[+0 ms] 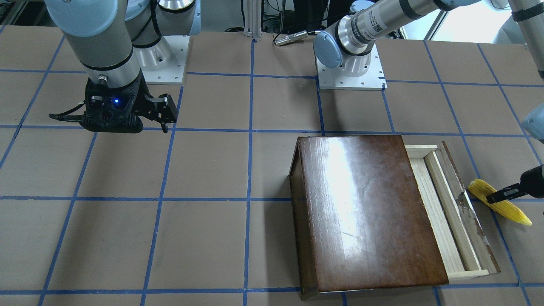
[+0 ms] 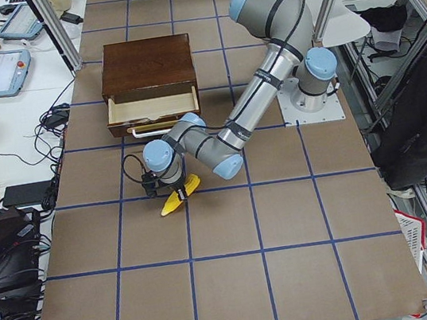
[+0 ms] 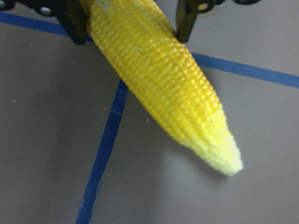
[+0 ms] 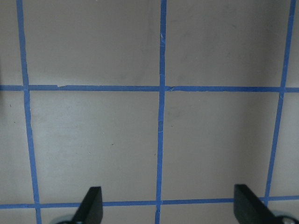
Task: Open drawer and put corn inside
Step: 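Lift the corn with the left gripper and carry it over the drawer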
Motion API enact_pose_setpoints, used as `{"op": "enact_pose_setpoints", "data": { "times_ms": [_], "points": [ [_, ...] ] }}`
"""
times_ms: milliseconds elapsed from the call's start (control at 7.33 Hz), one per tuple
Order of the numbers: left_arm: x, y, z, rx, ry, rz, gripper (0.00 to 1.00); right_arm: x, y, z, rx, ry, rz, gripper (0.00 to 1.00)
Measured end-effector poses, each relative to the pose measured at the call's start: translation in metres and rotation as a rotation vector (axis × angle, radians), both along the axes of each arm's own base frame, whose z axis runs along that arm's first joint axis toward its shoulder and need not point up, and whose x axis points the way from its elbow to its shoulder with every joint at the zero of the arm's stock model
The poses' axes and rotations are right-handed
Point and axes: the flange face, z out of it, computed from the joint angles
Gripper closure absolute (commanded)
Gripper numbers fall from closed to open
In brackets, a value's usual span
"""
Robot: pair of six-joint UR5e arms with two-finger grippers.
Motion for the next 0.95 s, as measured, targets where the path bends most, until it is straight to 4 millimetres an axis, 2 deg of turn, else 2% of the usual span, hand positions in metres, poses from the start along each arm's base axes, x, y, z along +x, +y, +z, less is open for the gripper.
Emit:
{"op": "enact_pose_setpoints", "data": {
  "times_ms": [545,955],
  "points": [
    [0.002,0.0,0.006,-0.011,-0.006,-0.024,1.0,0.0,0.0,0.0,-0.001,0.0,0.0,0.0],
    [0.003,-0.002,0.031,-0.038,-0.033,-0.033,1.0,0.0,0.0,0.0,0.0,0.0,0.0,0.0]
  ]
}}
